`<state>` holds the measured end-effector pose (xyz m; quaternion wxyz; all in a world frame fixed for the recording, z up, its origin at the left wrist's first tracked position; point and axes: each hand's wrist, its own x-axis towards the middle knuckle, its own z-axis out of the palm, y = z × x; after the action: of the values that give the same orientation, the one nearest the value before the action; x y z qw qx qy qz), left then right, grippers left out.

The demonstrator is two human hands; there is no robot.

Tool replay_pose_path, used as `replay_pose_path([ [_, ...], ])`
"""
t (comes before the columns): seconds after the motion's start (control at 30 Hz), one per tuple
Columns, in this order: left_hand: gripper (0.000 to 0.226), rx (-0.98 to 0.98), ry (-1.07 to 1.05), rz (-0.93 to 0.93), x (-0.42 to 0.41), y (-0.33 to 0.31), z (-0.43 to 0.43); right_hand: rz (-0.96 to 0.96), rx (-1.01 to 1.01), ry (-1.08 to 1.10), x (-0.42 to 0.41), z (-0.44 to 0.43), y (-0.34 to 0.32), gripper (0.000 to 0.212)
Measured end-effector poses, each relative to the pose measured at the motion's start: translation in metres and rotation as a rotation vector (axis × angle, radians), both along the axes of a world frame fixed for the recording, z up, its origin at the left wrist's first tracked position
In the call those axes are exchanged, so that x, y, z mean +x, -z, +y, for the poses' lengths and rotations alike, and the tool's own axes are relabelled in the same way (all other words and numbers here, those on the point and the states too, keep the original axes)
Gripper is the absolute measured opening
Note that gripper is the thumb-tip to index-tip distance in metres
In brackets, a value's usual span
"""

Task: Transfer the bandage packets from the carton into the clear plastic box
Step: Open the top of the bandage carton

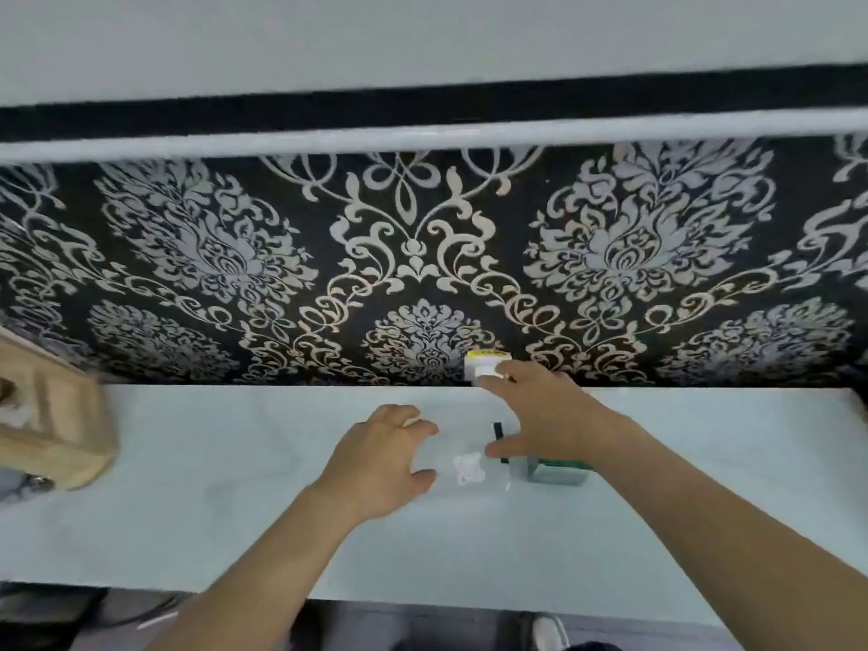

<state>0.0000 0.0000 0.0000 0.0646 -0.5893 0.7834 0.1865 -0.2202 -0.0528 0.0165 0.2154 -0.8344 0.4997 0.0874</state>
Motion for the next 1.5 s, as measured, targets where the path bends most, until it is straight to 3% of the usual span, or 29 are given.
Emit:
replay_pose_path([
  [0.17,0.102,0.11,0.055,-0.122,-0.011,0.093,-0.001,0.204,-0.183,-0.025,0.015,0.003,0.084,0.058],
  [0.33,0.087,-0.075,0.016,-0.103,-0.013,0.138,-0.002,0.083,-0.271,0.138,0.03,-0.003,0.128,0.047],
  [0.57,0.093,-0.102,-0.044,-0.037,0.02,0.139,-0.014,-0.386,-0.246,0.501,0.055,-0.005,0.149,0.038],
  [0.73,0.096,-0.1,-0.16,-0.03,0.038,0.143,-0.004,-0.478,-0.2,0.435,0.068,0.02,0.155,0.031],
  [0.83,0.093,-0.133,-0.257,-0.09,0.044,0.144,0.01,-0.365,-0.561,0.34,0.057,0.043,0.147,0.029],
  [0.9,0.089,-0.151,-0.342,-0.159,0.045,0.145,0.015,-0.265,-0.757,0.341,0.032,0.049,0.137,0.035],
  [0.93,0.087,-0.161,-0.384,-0.184,0.044,0.146,0.017,-0.168,-0.744,0.383,0.016,0.049,0.135,0.047],
  [1.03,0.085,-0.188,-0.5,-0.222,0.036,0.151,0.018,0.085,-0.325,0.522,-0.029,0.043,0.134,0.098],
  [1.1,0.085,-0.165,-0.56,-0.262,0.028,0.15,0.018,0.087,-0.196,0.461,-0.041,0.042,0.143,0.11],
  [1.23,0.077,-0.028,-0.669,-0.241,0.019,0.127,0.001,-0.165,-0.278,0.302,-0.026,0.042,0.157,0.097],
  [1.3,0.061,-0.082,-0.602,-0.182,0.008,0.111,-0.011,-0.397,-0.242,0.297,-0.012,0.045,0.161,0.086],
  [1.4,0.039,-0.327,-0.429,0.199,-0.028,0.103,-0.017,-0.79,-0.111,0.336,0.001,0.049,0.177,0.069],
  [1.5,0.028,-0.296,-0.221,0.684,-0.056,0.112,-0.009,-1.086,0.037,0.409,0.002,0.047,0.192,0.067],
])
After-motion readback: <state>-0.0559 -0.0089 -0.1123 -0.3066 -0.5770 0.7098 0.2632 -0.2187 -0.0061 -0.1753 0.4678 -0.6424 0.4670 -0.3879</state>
